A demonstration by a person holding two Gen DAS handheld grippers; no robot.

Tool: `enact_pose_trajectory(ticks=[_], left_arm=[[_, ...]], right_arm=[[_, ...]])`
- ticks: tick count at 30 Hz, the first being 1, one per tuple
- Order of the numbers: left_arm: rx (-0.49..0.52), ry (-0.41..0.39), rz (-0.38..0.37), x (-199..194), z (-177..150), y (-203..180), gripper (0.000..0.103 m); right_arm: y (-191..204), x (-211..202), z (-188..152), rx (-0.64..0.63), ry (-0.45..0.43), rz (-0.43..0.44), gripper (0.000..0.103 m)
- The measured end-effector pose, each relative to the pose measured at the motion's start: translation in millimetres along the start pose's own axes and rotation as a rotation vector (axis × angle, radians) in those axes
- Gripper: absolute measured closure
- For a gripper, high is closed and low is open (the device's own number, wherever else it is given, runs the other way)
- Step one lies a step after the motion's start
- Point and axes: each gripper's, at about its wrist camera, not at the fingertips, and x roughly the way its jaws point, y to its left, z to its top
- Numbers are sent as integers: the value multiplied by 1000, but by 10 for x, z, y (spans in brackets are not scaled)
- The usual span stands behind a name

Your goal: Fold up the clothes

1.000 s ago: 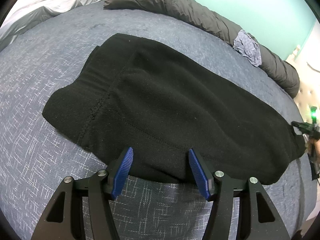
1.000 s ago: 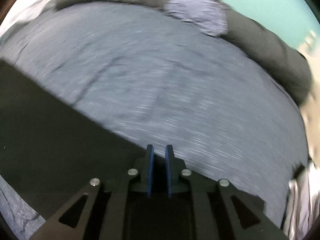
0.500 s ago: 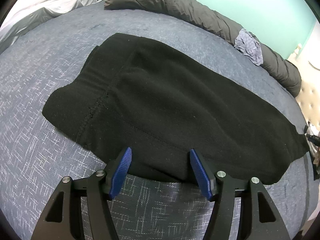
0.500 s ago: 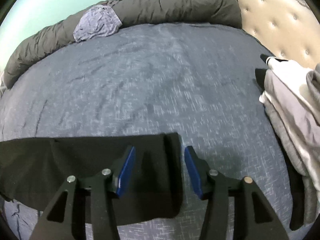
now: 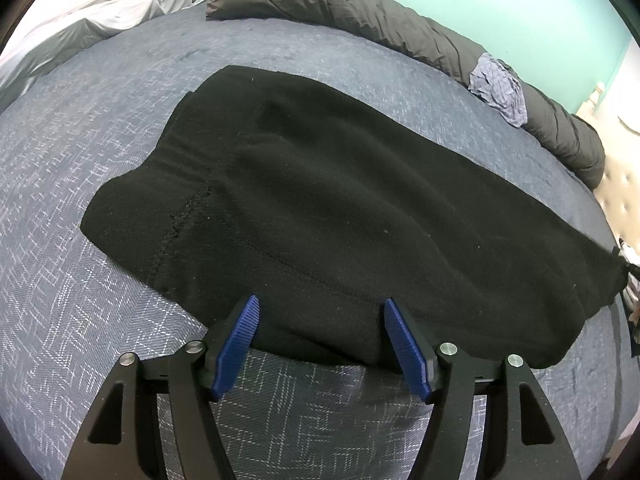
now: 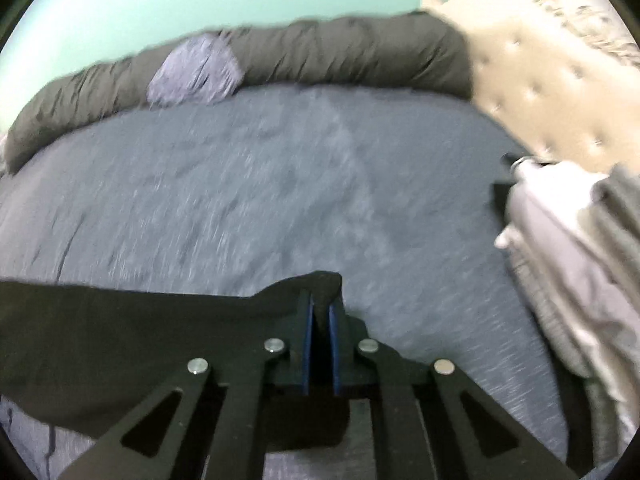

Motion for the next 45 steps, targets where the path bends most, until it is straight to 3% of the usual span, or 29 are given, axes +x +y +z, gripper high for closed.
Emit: enact_pose_trajectory(ticks=[7,10,13,16,19,24,27,29,33,36,41,45], left_arm=[[7,-1,5,6,-19,-21,34],[8,1,7,10,-17,-23,34],[6,1,7,8,-21,-31,32],[10,1,6,13,-24,-37,32],[5,1,3,12,-29,-37,32],[7,3,7,22,-37,-55,32],[6,4,3,25,-33,-44,32],[4,5,0,29,-30,-34,31],[2,6,-8,27,-28,-25,31],[0,6,-11,29,-32,-24,31],[9,7,-7,41,-20,-32,31],[11,9,-11,34,-19,-18,31]], right_arm=[[-7,259,-97,9,85,-29,95],[-36,293,-107,23,88,-29,87],[-18,172,-82,25,53,-52,81],[54,-2,-57,35,5,-24,81],[353,-139,-102,26,-8,112,81],[915,-45,-387,-26,88,257,81],[1095,41,-550,-55,141,262,81],[1090,85,-625,17,168,227,81],[1323,-143,-669,90,107,277,81],[1802,-379,-717,61,74,412,81],[2800,-587,-944,2,123,650,81],[3442,-685,-1122,-32,142,758,81]])
